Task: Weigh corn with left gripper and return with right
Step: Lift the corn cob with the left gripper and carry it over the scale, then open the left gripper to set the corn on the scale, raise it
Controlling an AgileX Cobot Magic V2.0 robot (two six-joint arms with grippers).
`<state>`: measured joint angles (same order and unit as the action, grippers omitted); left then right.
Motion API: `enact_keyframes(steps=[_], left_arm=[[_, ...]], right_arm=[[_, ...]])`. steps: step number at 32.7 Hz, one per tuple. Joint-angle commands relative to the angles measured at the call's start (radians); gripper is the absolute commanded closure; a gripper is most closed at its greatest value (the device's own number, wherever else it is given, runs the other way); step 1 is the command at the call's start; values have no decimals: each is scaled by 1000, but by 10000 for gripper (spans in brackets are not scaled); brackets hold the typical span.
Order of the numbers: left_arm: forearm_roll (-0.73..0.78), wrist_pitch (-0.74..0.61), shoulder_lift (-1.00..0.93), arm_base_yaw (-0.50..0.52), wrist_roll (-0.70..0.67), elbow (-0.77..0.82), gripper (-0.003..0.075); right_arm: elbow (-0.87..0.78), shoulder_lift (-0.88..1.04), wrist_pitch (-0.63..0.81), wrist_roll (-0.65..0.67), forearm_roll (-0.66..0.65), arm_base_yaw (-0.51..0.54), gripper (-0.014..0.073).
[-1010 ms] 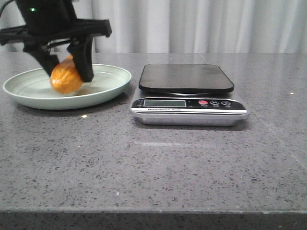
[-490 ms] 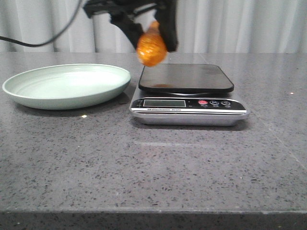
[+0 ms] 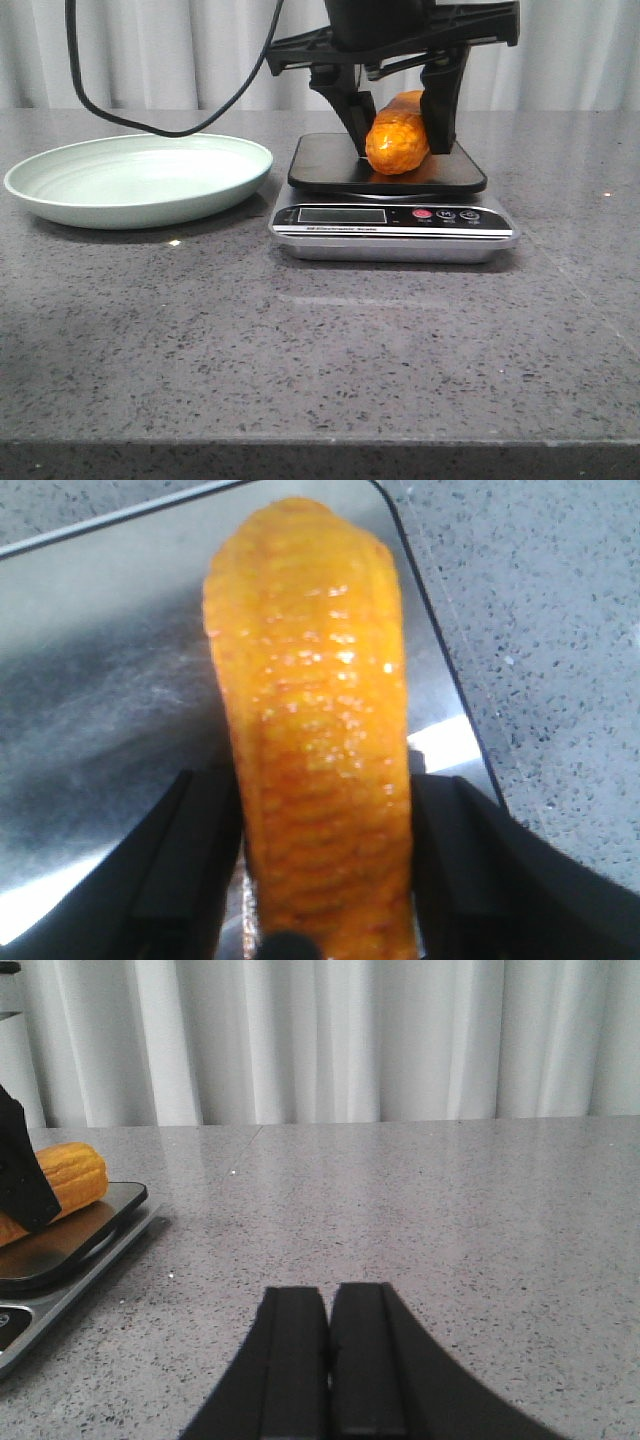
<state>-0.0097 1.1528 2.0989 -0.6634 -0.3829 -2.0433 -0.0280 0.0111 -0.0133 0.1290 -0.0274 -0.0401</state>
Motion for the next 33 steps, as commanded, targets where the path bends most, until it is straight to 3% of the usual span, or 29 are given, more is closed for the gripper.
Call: enact_keyframes(steps=[1,8,15,20,25,33], left_arm=[[1,-2,-56,-2,-15,-31,224],[10,-2,-60,14,-17,-72,225],[125,-18,-118,35,-11,-120,242],[72,-34,-168,49,99,-120,377],[72,-16,-217,66,125,-93,601],[65,-218,-416,55,156,151,586]], right_arm=[[8,17,76,-8,-9,3,444],[8,17,76,-8,-9,3,444],[8,17,76,-8,-9,3,444],[8,17,76,-8,-9,3,444],[8,17,76,-8,-9,3,444],[8,17,76,-8,-9,3,444]])
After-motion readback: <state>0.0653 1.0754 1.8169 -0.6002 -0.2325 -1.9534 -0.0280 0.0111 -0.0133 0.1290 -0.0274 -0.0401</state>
